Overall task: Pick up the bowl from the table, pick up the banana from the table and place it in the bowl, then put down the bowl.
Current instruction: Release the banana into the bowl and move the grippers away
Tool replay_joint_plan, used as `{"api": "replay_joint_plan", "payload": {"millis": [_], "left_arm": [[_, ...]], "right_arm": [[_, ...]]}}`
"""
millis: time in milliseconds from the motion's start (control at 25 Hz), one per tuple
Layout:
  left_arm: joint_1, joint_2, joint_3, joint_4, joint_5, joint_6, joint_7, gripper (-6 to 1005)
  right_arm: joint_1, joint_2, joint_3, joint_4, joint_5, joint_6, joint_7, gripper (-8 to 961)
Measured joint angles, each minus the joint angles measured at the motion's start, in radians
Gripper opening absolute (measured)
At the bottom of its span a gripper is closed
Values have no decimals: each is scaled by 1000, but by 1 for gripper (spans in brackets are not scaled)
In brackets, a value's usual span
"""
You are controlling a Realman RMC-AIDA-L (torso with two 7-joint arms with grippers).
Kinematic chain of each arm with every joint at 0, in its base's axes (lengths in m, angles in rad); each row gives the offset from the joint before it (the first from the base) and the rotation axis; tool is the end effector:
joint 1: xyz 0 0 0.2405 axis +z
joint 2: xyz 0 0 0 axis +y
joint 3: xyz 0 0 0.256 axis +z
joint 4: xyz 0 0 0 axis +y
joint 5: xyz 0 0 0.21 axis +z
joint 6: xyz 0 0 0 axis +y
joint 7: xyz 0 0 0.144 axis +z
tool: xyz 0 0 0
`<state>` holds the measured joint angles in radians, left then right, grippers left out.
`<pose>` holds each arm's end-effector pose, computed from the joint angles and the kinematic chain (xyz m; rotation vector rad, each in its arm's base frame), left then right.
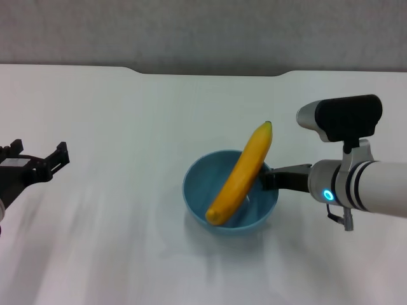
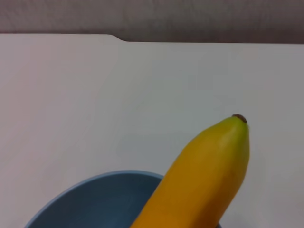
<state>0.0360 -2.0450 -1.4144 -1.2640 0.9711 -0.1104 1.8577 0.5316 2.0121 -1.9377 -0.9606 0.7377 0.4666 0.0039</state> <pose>-0.2968 0.3227 0.0203 -1.7269 -0.8449 -0.4169 0.2230 0.3838 -0.0864 -2.1346 1.1967 0.1214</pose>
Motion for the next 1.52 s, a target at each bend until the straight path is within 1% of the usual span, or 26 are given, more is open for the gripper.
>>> {"api": "replay_joint_plan", "payload": {"millis": [240, 920, 1160, 1360, 1520], "left_arm": [[2, 0, -2, -2, 0, 2, 0, 894], [2, 0, -11, 0, 0, -6, 1, 893], [4, 0, -12, 0, 0, -6, 1, 893], [11, 1, -14, -2, 0, -7, -2, 894], [14, 2, -23, -1, -1, -12, -7, 894]], "right_arm": [[-2, 0, -32, 19, 18, -38, -1, 134], [-9, 0, -43, 26, 17, -51, 2, 139], [-12, 0, -43, 23, 17, -50, 3, 190], [-49, -1, -42, -30, 2, -45, 1, 233], [-107, -4, -28, -112, -41, -42, -6, 411]]}}
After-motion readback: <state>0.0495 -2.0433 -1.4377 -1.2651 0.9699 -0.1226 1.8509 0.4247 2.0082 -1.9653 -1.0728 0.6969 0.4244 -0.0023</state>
